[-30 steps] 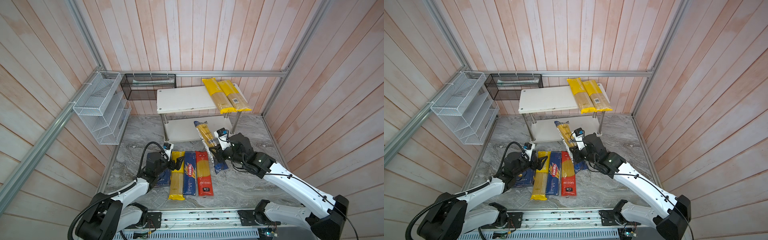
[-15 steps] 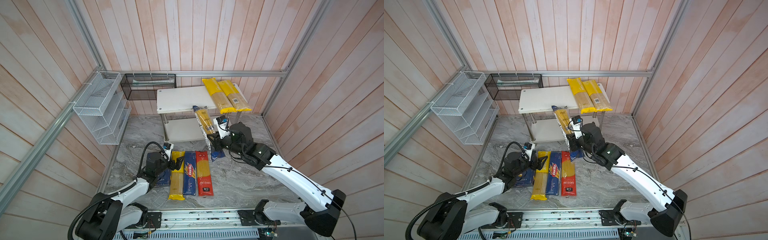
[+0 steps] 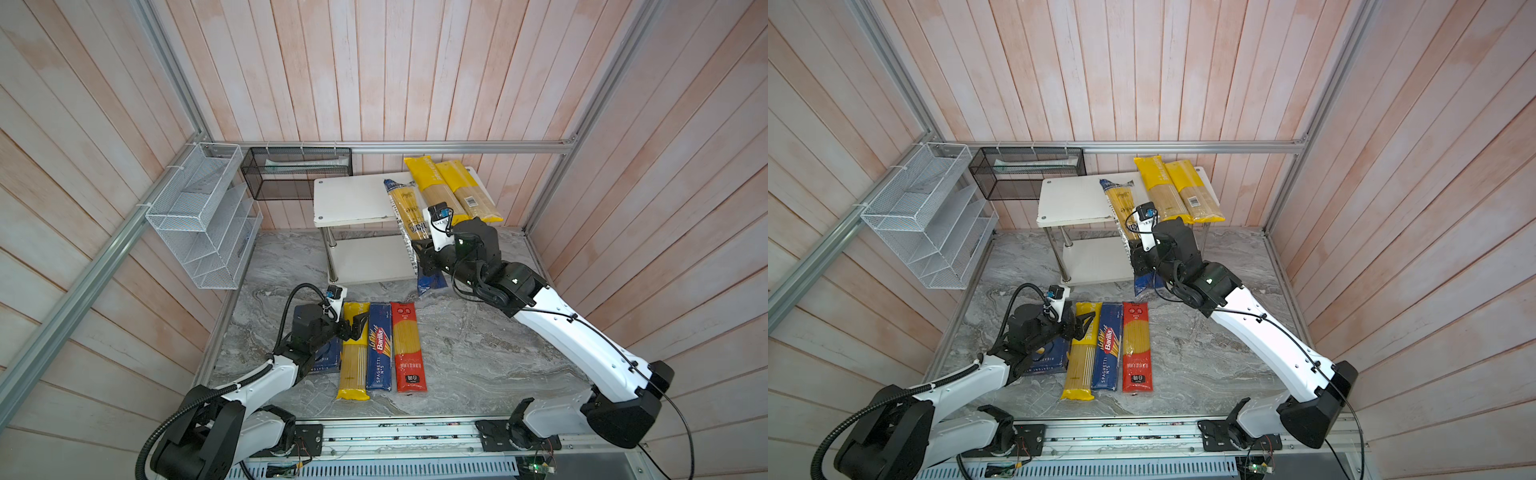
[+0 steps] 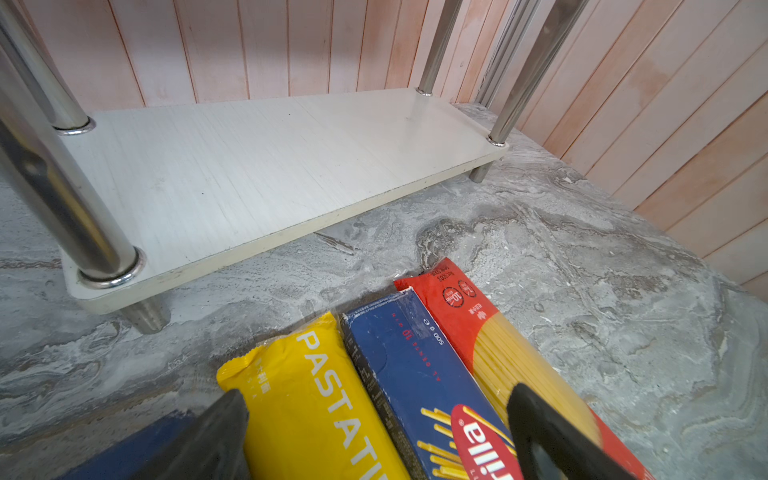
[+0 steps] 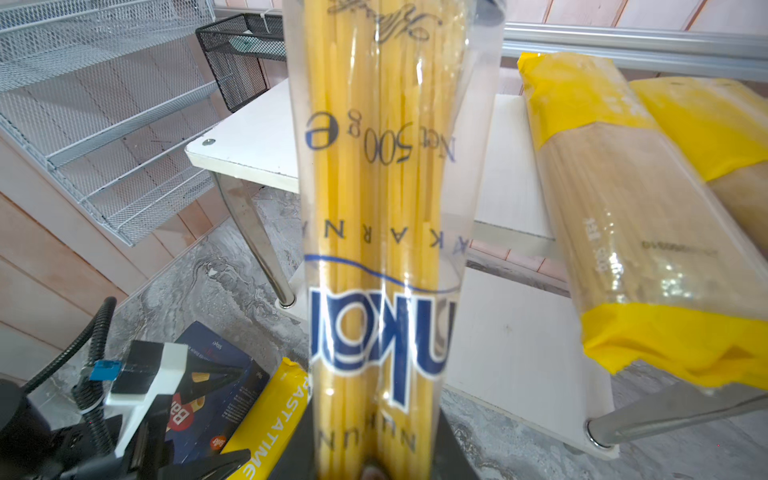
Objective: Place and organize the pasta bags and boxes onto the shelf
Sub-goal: 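Carry the hanging ankara bag up over the top shelf beside the yellow bags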
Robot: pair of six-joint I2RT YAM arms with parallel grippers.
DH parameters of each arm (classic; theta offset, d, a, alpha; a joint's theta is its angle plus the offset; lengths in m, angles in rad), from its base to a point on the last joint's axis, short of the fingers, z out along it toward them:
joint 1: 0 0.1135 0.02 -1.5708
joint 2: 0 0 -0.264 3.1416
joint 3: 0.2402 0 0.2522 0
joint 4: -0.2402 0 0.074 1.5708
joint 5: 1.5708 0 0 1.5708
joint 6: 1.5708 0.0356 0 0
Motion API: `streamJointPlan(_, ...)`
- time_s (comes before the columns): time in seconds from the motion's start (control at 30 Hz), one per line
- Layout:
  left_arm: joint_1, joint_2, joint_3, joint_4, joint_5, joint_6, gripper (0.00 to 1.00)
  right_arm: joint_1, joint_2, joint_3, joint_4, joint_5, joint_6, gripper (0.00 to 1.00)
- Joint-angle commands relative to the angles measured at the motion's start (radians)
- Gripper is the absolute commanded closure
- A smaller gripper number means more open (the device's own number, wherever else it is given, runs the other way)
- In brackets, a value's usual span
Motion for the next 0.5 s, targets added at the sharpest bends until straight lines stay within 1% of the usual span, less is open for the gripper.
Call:
streamJointPlan(0.0,-0.004,-0.009,0.011,0.002,-0.009,0.015,0.0,-0.013,0.024,0.112,0.089,0.045,-0.037,0.93)
streamJointPlan(0.23,-0.003,-0.016,0.006,0.005,-0.012,0.015,0.0,-0.063,0.109,0.237,0.087,0.04,-0.077,0.93)
streamJointPlan(0.37,-0.005,-0.008,0.008,0.006,-0.006,0.013,0.0,-0.108,0.164,0.328,0.057,-0.011,-0.073,0.93)
streamJointPlan(0.47,-0.004,-0.009,0.008,0.006,-0.006,0.013,0.0,-0.118,0.203,0.387,0.048,-0.021,-0.085,0.93)
